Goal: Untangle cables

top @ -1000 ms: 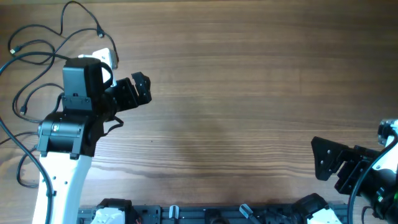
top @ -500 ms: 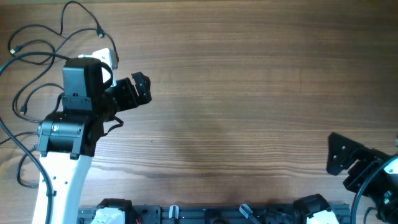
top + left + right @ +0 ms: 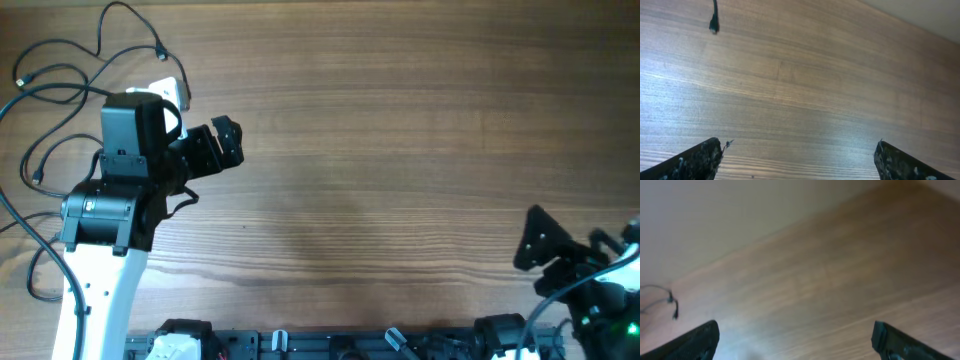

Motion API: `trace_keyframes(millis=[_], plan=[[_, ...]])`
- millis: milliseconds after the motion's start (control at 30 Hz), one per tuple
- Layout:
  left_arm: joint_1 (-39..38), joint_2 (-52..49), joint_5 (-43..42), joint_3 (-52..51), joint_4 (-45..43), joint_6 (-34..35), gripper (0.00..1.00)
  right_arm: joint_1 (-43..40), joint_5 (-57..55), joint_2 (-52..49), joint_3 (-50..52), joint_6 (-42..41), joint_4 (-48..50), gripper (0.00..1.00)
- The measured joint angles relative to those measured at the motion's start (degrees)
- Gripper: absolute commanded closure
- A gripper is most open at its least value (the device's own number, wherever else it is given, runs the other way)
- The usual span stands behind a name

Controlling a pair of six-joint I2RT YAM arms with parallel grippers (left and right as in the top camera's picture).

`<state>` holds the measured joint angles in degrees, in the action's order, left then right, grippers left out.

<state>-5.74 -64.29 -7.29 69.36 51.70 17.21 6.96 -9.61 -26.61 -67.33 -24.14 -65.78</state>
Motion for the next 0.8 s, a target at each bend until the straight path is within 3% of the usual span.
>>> trace_keyframes(millis=[433,800], plan=[[0.0,0.0,0.0,0.0,0.15,0.0,0.0,-7.04,14.71,16.94,37.29,19.56,33.68,0.0],[0.0,-0.02,0.0,0.0,0.17,0.0,0.0,-7.13,17.57,25.4,54.01,21.88,50.4,0.0]])
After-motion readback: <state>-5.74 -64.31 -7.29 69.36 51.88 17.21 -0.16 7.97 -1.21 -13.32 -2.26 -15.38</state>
